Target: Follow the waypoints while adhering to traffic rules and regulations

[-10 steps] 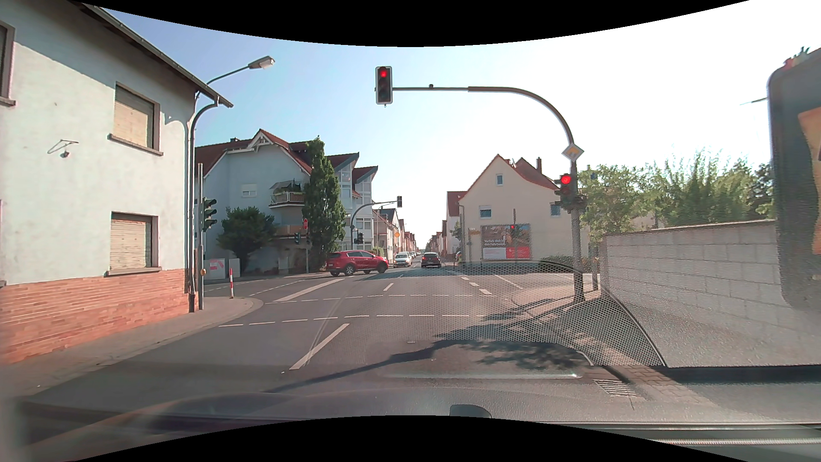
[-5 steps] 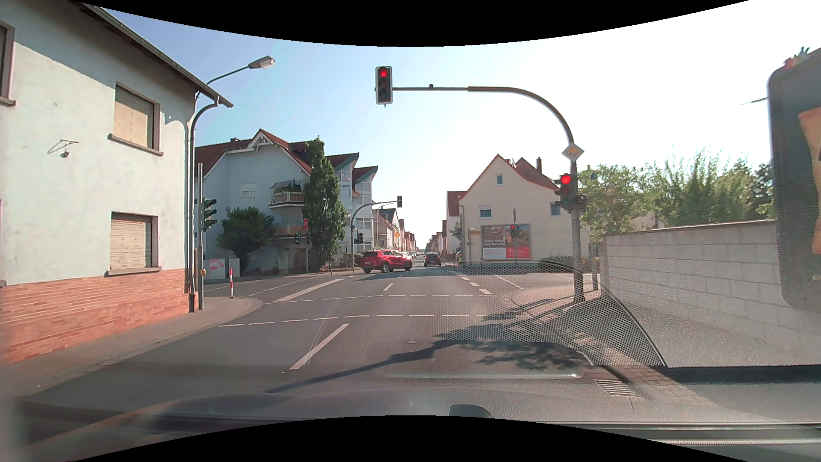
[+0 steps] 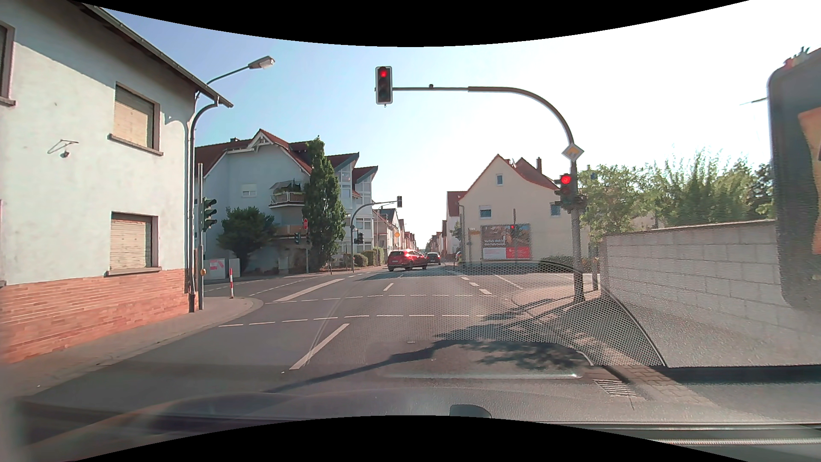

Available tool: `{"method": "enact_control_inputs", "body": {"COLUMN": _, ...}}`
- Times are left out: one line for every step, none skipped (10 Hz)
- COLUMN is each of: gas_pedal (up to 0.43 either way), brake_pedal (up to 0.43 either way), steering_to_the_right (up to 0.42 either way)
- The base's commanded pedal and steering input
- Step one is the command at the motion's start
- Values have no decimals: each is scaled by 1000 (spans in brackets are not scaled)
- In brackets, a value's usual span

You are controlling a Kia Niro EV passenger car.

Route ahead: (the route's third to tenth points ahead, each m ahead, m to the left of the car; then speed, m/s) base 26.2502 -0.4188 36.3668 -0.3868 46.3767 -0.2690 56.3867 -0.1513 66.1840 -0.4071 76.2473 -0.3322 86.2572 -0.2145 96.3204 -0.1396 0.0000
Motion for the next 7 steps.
{"method": "enact_control_inputs", "body": {"gas_pedal": 0, "brake_pedal": 250, "steering_to_the_right": -18}}
{"method": "enact_control_inputs", "body": {"gas_pedal": 0, "brake_pedal": 250, "steering_to_the_right": -18}}
{"method": "enact_control_inputs", "body": {"gas_pedal": 0, "brake_pedal": 250, "steering_to_the_right": -18}}
{"method": "enact_control_inputs", "body": {"gas_pedal": 0, "brake_pedal": 250, "steering_to_the_right": -18}}
{"method": "enact_control_inputs", "body": {"gas_pedal": 0, "brake_pedal": 250, "steering_to_the_right": -18}}
{"method": "enact_control_inputs", "body": {"gas_pedal": 0, "brake_pedal": 250, "steering_to_the_right": -18}}
{"method": "enact_control_inputs", "body": {"gas_pedal": 0, "brake_pedal": 250, "steering_to_the_right": -18}}
